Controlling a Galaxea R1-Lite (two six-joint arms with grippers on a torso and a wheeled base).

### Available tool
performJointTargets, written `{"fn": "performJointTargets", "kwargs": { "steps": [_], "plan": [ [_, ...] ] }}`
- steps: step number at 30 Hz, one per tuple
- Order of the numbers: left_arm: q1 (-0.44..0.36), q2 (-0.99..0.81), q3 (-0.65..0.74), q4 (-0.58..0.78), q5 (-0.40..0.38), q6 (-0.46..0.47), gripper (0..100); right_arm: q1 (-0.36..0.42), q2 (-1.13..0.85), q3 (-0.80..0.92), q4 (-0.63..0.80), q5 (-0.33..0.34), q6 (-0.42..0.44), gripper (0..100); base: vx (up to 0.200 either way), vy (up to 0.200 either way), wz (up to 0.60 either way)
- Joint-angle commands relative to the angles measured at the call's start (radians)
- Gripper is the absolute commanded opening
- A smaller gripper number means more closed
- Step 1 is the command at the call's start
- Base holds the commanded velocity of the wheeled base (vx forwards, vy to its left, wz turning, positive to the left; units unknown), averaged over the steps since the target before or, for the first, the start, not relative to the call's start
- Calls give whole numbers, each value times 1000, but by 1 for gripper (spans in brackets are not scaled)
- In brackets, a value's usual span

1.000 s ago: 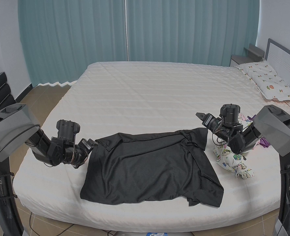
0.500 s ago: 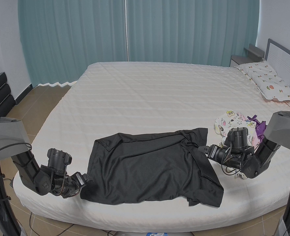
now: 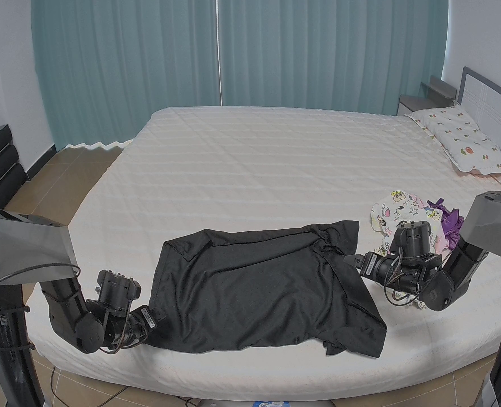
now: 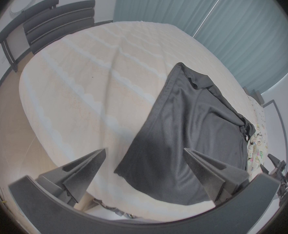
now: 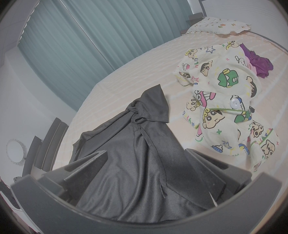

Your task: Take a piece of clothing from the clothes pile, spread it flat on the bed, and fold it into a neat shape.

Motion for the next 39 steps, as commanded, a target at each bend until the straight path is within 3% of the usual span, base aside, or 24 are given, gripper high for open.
{"fn": "performJointTargets", "kwargs": {
  "steps": [1,3,4,10,16,23,36,37,39],
  "plan": [
    [-19,61,22,-30,12,1,100,6,3,-3,0,-2,-25,100,0,0,0],
    [-24,66,24,-30,13,2,100,6,3,-7,1,-2,-32,100,0,0,0],
    [-27,67,24,-30,13,12,0,6,3,-12,1,-3,-34,100,0,0,0],
    [-24,64,38,-24,13,58,0,19,26,-38,14,-28,-54,100,0,0,0],
    [14,18,85,-18,15,85,0,33,125,-96,32,-101,-192,100,0,0,0],
    [85,5,110,-7,13,162,0,59,205,-237,167,-187,-247,100,0,0,0],
    [102,14,108,-4,12,171,0,81,245,-299,316,-227,-338,100,0,0,0],
    [102,14,108,-4,12,171,0,81,250,-302,316,-233,-341,0,0,0,0],
    [102,15,108,-4,12,171,0,78,253,-300,319,-242,-342,0,0,0,0]
  ]
}}
